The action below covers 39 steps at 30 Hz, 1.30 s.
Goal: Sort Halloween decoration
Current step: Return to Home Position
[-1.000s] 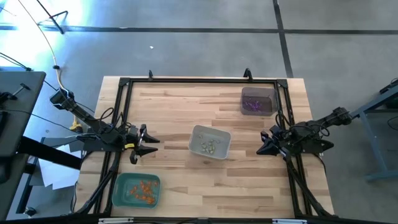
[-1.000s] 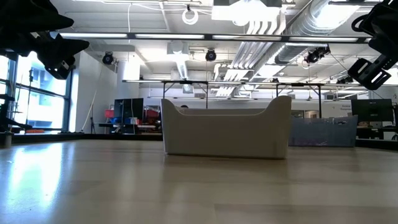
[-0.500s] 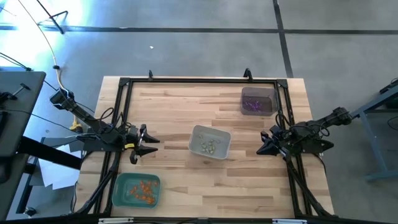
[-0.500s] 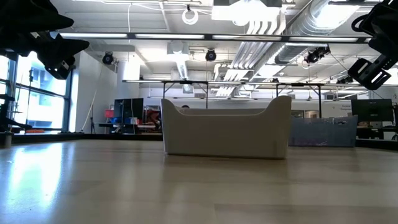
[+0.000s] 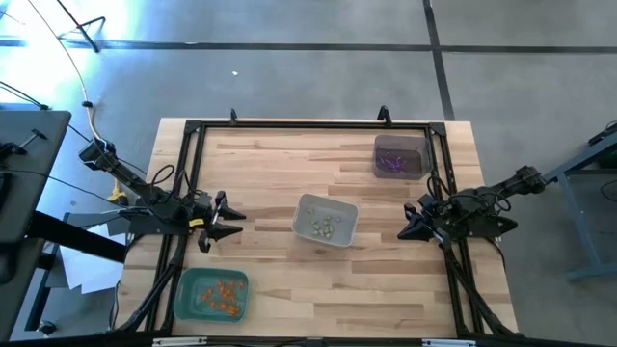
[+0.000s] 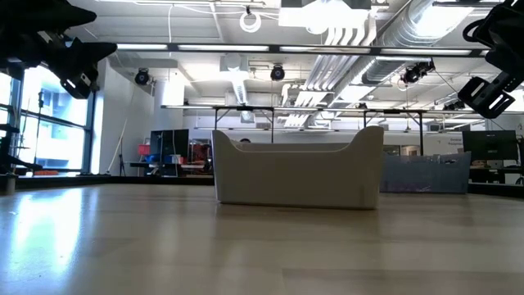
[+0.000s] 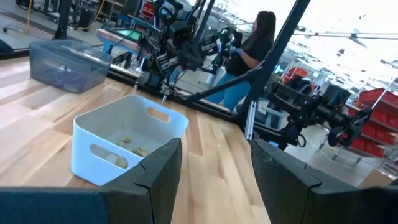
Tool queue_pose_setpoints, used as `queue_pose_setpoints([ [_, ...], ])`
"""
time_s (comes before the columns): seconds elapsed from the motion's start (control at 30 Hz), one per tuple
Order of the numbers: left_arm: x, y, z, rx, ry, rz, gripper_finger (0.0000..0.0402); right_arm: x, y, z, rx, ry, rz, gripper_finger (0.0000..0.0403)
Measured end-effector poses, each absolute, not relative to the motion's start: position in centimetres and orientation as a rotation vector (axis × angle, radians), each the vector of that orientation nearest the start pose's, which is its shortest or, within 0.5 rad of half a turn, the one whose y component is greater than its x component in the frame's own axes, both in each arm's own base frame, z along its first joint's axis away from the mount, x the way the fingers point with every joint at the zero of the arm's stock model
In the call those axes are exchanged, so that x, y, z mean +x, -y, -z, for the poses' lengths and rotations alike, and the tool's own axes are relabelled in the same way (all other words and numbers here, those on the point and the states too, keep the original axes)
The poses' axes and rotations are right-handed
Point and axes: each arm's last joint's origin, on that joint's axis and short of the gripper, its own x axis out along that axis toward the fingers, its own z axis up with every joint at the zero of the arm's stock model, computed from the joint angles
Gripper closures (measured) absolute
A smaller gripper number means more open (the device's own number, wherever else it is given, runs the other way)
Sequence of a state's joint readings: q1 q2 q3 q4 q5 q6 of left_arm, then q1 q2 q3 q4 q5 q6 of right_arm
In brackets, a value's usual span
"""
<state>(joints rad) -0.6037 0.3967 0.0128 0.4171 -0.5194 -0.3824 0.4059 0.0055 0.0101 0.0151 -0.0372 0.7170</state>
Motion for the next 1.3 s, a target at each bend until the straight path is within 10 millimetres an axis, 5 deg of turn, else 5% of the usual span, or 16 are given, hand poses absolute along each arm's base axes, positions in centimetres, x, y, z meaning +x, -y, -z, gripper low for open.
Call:
queue_pose_setpoints([
  [0.63,9.7,5.1,-16.0,-0.326,-0.11,0.097,0.022,8.9,-3.9,-16.8,0.708,-0.14,-0.431,0.0402],
  [1.3,8.4,4.4,-17.4,-0.311,0.036,0.206,0.022,8.9,-3.9,-16.8,0.708,-0.141,-0.431,0.0402],
])
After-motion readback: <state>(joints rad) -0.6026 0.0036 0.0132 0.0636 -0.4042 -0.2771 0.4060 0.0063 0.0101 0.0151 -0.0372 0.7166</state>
